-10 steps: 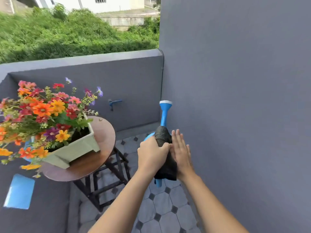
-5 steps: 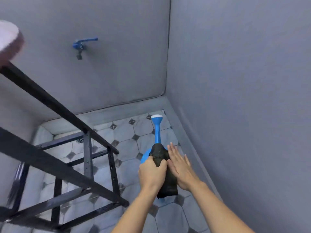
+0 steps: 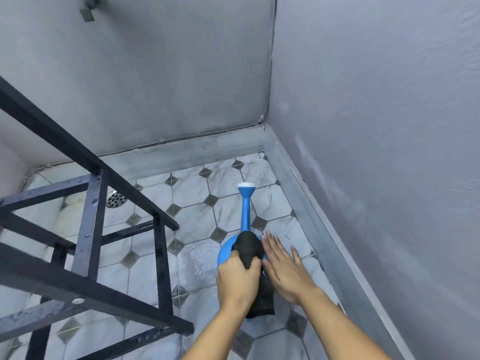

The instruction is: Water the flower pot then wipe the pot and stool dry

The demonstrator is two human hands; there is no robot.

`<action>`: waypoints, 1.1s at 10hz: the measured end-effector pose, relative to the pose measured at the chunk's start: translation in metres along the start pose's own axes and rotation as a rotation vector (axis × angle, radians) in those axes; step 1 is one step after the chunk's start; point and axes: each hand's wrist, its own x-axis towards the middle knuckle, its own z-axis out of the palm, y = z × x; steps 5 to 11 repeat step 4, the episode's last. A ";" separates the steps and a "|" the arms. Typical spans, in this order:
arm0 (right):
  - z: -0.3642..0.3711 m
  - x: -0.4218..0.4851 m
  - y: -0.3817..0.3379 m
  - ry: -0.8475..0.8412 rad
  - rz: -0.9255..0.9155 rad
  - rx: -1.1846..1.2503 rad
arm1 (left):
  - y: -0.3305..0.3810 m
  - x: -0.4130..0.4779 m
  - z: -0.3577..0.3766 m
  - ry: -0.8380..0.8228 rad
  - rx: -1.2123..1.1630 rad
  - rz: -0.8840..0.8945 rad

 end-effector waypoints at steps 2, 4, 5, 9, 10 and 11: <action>-0.010 0.002 -0.001 -0.053 -0.019 -0.060 | 0.004 0.000 -0.004 -0.071 0.116 -0.043; -0.083 -0.015 -0.028 0.041 0.056 0.013 | 0.057 -0.016 -0.046 0.029 0.211 0.030; -0.083 -0.015 -0.028 0.041 0.056 0.013 | 0.057 -0.016 -0.046 0.029 0.211 0.030; -0.083 -0.015 -0.028 0.041 0.056 0.013 | 0.057 -0.016 -0.046 0.029 0.211 0.030; -0.083 -0.015 -0.028 0.041 0.056 0.013 | 0.057 -0.016 -0.046 0.029 0.211 0.030; -0.083 -0.015 -0.028 0.041 0.056 0.013 | 0.057 -0.016 -0.046 0.029 0.211 0.030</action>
